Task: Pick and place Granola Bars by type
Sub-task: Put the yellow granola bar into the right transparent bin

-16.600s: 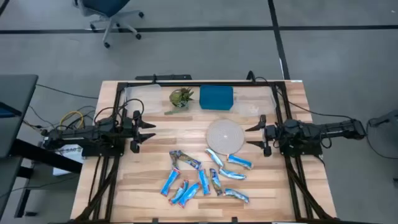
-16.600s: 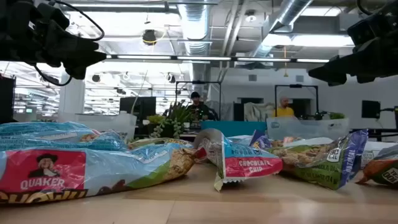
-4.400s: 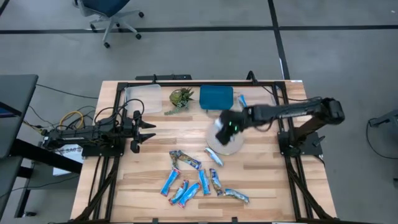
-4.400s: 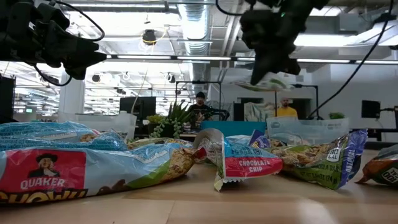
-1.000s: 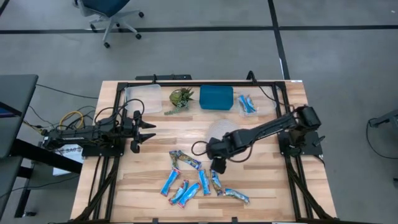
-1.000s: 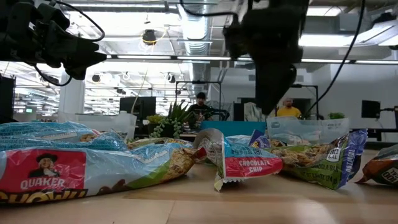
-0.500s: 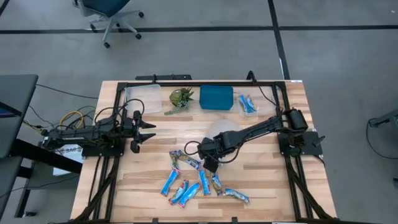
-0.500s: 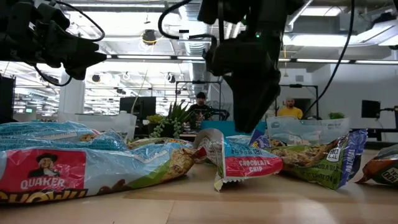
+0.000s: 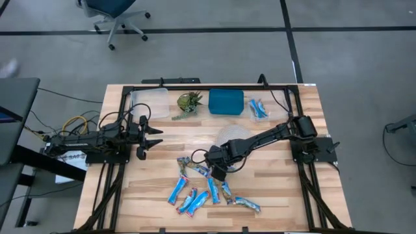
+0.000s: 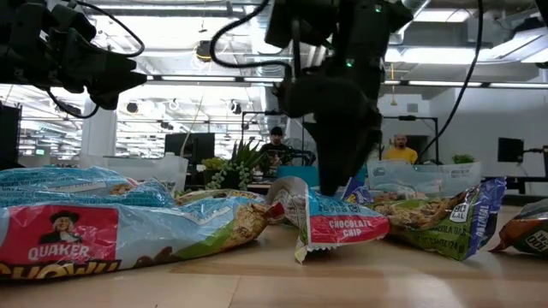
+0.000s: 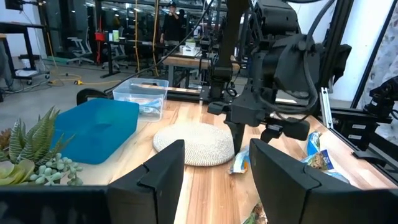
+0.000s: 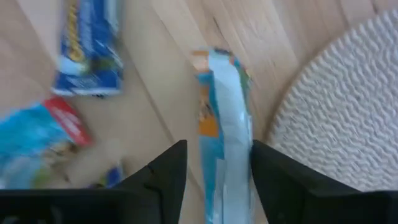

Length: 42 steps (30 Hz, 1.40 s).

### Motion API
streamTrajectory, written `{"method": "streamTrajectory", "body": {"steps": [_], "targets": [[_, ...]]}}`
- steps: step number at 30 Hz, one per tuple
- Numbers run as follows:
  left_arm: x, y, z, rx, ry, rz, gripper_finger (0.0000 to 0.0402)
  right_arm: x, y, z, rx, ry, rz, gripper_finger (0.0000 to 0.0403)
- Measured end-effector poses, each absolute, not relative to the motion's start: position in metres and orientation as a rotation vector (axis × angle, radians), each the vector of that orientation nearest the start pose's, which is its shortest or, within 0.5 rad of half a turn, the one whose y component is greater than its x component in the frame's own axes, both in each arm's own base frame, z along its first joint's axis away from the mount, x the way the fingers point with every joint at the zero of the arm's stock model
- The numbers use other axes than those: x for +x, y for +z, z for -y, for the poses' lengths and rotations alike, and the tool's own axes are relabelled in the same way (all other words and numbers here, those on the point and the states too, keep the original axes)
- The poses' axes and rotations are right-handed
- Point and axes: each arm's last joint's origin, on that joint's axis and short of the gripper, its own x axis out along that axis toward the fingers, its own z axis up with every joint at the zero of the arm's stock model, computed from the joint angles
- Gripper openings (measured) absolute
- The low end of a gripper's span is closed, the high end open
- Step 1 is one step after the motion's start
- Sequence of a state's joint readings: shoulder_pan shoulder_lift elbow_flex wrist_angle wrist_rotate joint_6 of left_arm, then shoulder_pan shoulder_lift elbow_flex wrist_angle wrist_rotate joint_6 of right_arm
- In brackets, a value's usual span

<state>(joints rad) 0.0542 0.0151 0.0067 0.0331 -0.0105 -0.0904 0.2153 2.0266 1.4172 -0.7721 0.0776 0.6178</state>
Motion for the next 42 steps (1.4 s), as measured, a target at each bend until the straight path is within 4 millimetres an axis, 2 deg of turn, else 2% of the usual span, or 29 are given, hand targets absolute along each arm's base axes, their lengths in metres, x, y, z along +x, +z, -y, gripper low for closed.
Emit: {"method": "streamTrajectory", "body": {"steps": [11,17,23,27,31,36,42], "targets": [[0.098,0.168,-0.006,-0.090,0.063,0.028,0.0174,0.381,0.156,-0.082,0.320,-0.298,-1.342,0.0047],[0.098,0.168,-0.006,-0.090,0.063,0.028,0.0174,0.384,0.160,-0.083,0.316,-0.256,-1.350,0.0023],[0.098,0.168,-0.006,-0.090,0.063,0.028,0.0174,0.392,0.189,-0.072,0.313,-0.231,-1.285,0.0019],[0.098,0.168,-0.006,-0.090,0.063,0.028,0.0174,0.389,0.219,-0.053,0.336,-0.266,-1.207,0.0018],[0.098,0.168,-0.006,-0.090,0.064,0.024,0.0174,0.377,0.247,-0.024,0.340,-0.380,-1.139,0.0018],[0.099,0.167,-0.006,-0.090,0.064,0.018,0.0174,0.351,0.284,0.023,0.349,-0.583,-1.060,0.0018],[0.099,0.167,-0.006,-0.090,0.064,0.017,0.0174,0.315,0.309,0.072,0.372,-0.804,-1.045,0.0018]]}}
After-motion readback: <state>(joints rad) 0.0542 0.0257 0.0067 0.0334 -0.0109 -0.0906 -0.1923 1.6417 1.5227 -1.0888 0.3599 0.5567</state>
